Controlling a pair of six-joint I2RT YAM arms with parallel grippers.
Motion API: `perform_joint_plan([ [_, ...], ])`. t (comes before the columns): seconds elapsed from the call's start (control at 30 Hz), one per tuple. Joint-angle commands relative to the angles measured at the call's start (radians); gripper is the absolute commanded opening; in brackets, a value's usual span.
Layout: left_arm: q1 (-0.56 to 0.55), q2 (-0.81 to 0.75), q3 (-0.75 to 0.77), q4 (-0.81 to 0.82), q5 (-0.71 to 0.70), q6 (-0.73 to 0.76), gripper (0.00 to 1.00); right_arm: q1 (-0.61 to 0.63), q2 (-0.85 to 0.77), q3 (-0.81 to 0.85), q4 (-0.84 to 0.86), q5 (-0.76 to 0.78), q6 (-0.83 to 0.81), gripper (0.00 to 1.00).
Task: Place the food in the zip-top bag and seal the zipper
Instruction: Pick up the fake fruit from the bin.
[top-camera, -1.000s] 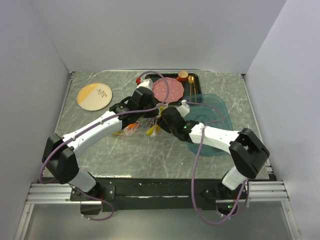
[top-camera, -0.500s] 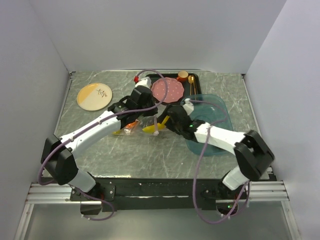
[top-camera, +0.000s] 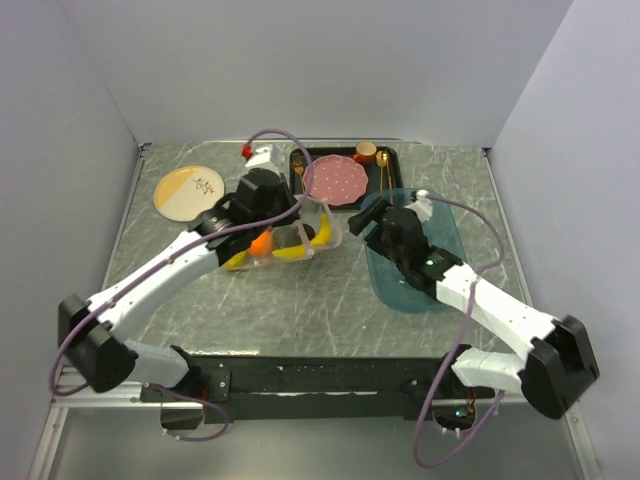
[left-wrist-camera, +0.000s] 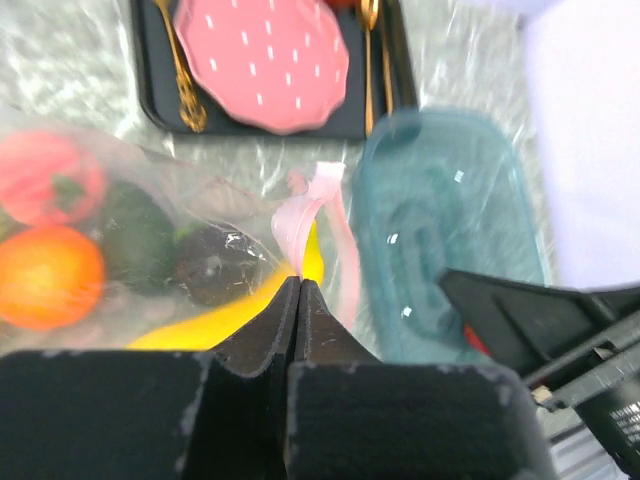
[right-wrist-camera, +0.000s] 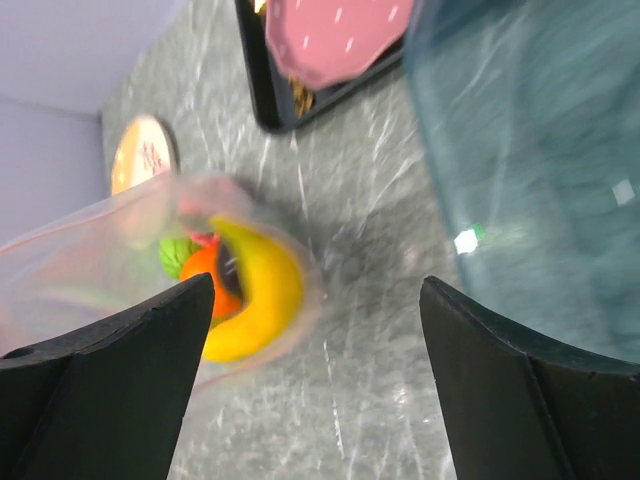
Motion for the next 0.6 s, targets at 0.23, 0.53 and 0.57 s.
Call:
perform_joint_plan([
  [0.23,0.033,-0.032,-0.04,0.017,-0.007,-0.001,0.01,-0.308,-0.156,-0.012,-0.261,0.039,-0.213,0.92],
  [0.53,0.033,-0.015,-0.042,0.04,0.045,-0.007,0.01,-0.359,-0.136,-0.029,-0.331,-0.052,-0.264,1.0],
  [0.57,0.033,-0.026,-0.051,0.054,0.045,-0.007,0.01,-0.368,-0.134,-0.024,-0.343,-0.058,-0.263,1.0],
])
